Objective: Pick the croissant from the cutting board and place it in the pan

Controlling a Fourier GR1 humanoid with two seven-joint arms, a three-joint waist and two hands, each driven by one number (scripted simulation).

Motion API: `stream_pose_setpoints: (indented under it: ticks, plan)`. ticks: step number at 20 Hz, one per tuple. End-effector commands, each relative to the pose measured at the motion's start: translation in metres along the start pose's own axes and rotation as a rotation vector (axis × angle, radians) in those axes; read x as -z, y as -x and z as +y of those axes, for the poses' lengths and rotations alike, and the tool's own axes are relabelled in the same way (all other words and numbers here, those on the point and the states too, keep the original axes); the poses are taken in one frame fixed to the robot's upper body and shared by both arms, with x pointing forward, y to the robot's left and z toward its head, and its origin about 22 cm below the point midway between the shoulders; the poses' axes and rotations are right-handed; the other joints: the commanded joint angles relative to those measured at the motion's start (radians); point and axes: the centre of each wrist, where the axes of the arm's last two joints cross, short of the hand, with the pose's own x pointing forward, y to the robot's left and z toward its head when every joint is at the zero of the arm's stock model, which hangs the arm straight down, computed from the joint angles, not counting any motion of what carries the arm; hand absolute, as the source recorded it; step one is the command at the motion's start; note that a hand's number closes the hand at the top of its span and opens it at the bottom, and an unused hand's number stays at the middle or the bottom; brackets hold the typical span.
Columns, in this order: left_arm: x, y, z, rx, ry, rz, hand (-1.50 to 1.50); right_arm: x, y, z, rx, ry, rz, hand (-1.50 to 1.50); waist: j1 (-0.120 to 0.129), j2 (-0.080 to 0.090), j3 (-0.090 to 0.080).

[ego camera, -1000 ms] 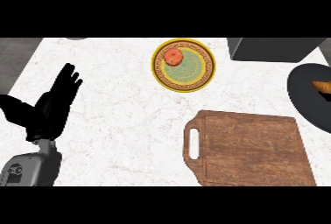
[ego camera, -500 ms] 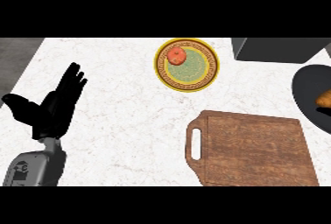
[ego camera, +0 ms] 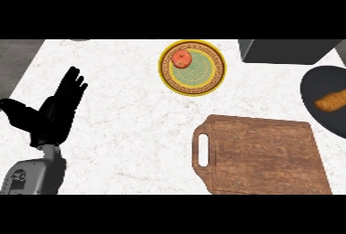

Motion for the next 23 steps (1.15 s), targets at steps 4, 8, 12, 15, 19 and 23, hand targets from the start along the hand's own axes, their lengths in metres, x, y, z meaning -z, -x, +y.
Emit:
stream_pose_setpoints:
  ticks: [4, 8, 12, 15, 19, 23]
  plan:
    - [0.001, -0.005, 0.007, 0.005, -0.025, 0.0, 0.0, -0.028, 0.018, -0.051, 0.332, 0.085, 0.014, -1.5, -0.014, 0.002, 0.002]
    - [-0.003, 0.007, 0.015, 0.006, -0.048, 0.012, 0.0, -0.06, 0.036, -0.08, 0.428, 0.042, -0.046, -1.5, -0.027, -0.001, 0.001]
    - [-0.009, 0.003, 0.009, 0.004, -0.048, 0.007, 0.0, -0.085, 0.047, -0.099, 0.522, -0.02, -0.044, -1.5, -0.036, -0.009, 0.004]
    - [-0.009, -0.001, 0.019, -0.003, -0.046, -0.006, 0.0, -0.098, 0.054, -0.101, 0.515, -0.014, -0.053, -1.5, -0.037, -0.01, 0.004]
    - [-0.012, 0.005, 0.001, -0.006, -0.038, -0.003, 0.0, -0.103, 0.054, -0.109, 0.488, 0.014, -0.064, -1.5, -0.038, -0.01, 0.006]
    - [-0.008, 0.005, 0.012, -0.008, -0.029, 0.012, 0.0, -0.112, 0.061, -0.104, 0.463, -0.005, -0.044, -1.5, -0.035, -0.008, 0.004]
